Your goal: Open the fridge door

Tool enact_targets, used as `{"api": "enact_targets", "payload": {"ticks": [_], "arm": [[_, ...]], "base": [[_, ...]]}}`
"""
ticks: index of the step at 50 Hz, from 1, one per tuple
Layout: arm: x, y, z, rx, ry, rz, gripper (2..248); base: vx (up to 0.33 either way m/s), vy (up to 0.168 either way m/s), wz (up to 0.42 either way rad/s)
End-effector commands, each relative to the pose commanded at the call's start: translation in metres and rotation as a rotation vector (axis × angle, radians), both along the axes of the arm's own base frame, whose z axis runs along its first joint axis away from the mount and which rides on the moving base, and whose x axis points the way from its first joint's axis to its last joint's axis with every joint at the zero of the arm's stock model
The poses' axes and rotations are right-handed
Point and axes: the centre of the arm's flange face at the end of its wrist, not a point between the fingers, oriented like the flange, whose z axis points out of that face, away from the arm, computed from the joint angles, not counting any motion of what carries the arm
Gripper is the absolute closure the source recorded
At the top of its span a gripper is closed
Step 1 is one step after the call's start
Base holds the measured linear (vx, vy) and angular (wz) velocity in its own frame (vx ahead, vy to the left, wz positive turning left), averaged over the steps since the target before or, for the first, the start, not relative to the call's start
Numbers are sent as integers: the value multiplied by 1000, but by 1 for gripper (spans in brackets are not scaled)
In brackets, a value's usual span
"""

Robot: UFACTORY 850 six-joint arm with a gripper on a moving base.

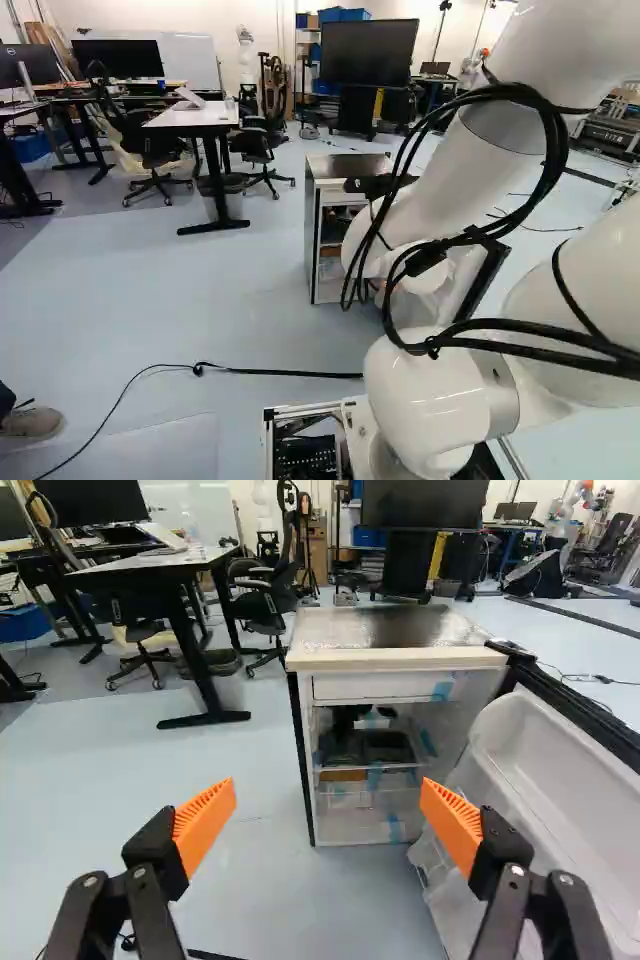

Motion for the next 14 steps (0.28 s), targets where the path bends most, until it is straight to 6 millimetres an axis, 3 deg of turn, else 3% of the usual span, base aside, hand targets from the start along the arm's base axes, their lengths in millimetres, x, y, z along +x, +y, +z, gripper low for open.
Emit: {"api": "enact_targets", "payload": {"ticks": [14], "arm": [[-1,0,0,-3,1,7,3]], "base": [[0,0,0]]}}
